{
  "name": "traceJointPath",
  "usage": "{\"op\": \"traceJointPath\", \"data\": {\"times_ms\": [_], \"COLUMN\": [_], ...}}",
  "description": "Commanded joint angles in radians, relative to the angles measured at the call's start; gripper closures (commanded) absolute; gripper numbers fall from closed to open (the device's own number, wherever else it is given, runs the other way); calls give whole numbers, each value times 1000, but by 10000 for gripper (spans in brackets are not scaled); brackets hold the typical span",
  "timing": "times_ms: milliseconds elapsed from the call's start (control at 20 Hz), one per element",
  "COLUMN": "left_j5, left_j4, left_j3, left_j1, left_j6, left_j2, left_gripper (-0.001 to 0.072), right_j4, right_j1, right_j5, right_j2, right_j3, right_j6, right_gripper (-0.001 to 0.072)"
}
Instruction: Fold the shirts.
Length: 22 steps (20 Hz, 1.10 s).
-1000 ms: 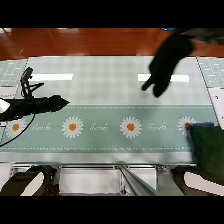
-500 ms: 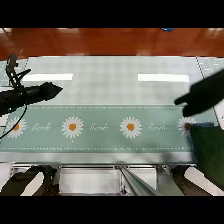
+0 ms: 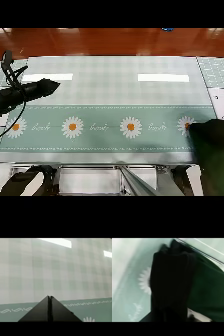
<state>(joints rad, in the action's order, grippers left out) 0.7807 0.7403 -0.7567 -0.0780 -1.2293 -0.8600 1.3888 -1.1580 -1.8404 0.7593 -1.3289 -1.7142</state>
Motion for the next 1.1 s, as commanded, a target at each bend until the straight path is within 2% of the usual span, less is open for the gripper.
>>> {"op": "traceJointPath", "data": {"times_ms": [0,100,150,250,300,500,650,700,750,800,850,900,950,1050], "left_j5": [-14,-14,-15,-16,-23,-111,-114,-101,-79,-42,5,43,71,127], "left_j4": [-1,-2,-2,-1,-1,0,0,0,0,0,0,0,0,10], "left_j3": [-1,-1,-2,-2,-2,-10,-65,-102,-150,-216,-295,-374,-460,-618], "left_j1": [17,51,71,109,126,152,130,121,119,120,126,139,163,228], "left_j6": [10,11,11,18,18,19,43,44,44,44,43,37,11,-68], "left_j2": [-1,-8,-13,-29,-40,-107,-174,-193,-211,-233,-259,-286,-318,-388], "left_gripper": [689,688,689,689,688,689,688,688,688,689,689,690,690,690], "right_j4": [204,251,299,344,355,319,84,-45,-235,-432,-609,-713,-738,-645], "right_j1": [-138,-144,-144,-144,-144,-144,-144,-143,-140,-113,-41,68,222,594], "right_j5": [-18,-18,-18,-16,-8,27,85,131,206,299,428,537,631,753], "right_j2": [-99,-111,-111,-111,-111,-95,-51,-29,-2,23,49,77,114,207], "right_j3": [175,211,221,229,230,229,205,183,159,146,144,140,127,92], "right_j6": [32,36,30,19,18,19,41,21,-4,7,31,63,110,211], "right_gripper": [686,685,647,388,306,300,312,399,573,686,686,687,687,687]}}
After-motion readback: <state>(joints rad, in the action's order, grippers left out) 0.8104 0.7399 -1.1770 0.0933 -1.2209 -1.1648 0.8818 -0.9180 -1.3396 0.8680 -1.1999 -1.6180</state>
